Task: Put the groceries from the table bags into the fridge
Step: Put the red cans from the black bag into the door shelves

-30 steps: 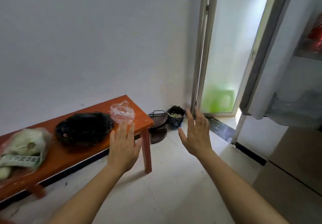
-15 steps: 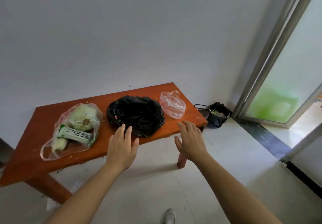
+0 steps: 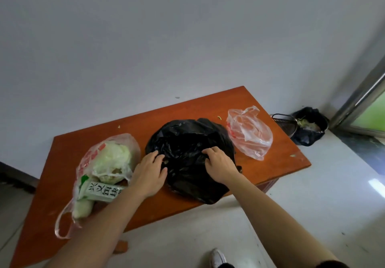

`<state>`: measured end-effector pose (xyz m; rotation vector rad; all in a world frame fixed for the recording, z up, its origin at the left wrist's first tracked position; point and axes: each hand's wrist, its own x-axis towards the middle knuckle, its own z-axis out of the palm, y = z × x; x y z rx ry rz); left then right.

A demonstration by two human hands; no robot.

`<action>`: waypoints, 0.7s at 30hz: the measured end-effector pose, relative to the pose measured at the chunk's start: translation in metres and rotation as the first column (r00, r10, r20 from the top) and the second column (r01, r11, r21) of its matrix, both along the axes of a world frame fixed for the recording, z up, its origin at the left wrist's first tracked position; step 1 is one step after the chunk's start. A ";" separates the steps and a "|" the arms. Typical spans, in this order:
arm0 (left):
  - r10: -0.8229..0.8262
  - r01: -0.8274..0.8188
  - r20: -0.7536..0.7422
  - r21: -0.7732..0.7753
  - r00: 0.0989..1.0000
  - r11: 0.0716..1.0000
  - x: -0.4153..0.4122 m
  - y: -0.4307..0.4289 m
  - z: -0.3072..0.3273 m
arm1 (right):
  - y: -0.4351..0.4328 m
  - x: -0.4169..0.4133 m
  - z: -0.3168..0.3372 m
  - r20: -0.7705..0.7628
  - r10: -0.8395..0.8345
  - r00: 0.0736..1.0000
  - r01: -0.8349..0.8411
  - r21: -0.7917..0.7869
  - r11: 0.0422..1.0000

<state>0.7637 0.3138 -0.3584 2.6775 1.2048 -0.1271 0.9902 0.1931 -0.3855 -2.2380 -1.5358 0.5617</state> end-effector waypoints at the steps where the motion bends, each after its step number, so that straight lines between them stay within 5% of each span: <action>1: -0.013 0.013 -0.011 -0.020 1.000 1.000 0.004 0.010 -0.006 | 0.013 0.001 -0.004 -0.030 -0.004 1.000 0.003 -0.028 1.000; 6: -0.107 0.103 -0.083 -0.051 0.991 0.993 0.024 0.062 -0.043 | 0.065 0.007 -0.031 -0.112 -0.012 0.994 -0.009 -0.186 0.983; 9: -0.018 0.016 -0.083 -0.022 0.996 1.000 0.039 0.101 -0.067 | 0.085 0.010 -0.048 -0.139 -0.072 0.988 0.031 -0.281 0.959; 15: 0.157 -0.195 -0.122 -0.435 0.980 0.879 0.060 0.182 -0.114 | 0.105 0.009 -0.068 -0.136 -0.272 0.953 0.192 -0.423 0.886; 21: 0.125 -0.185 -0.184 -0.363 0.975 0.913 0.071 0.212 -0.130 | 0.137 -0.008 -0.077 -0.135 -0.343 0.930 0.227 -0.525 0.821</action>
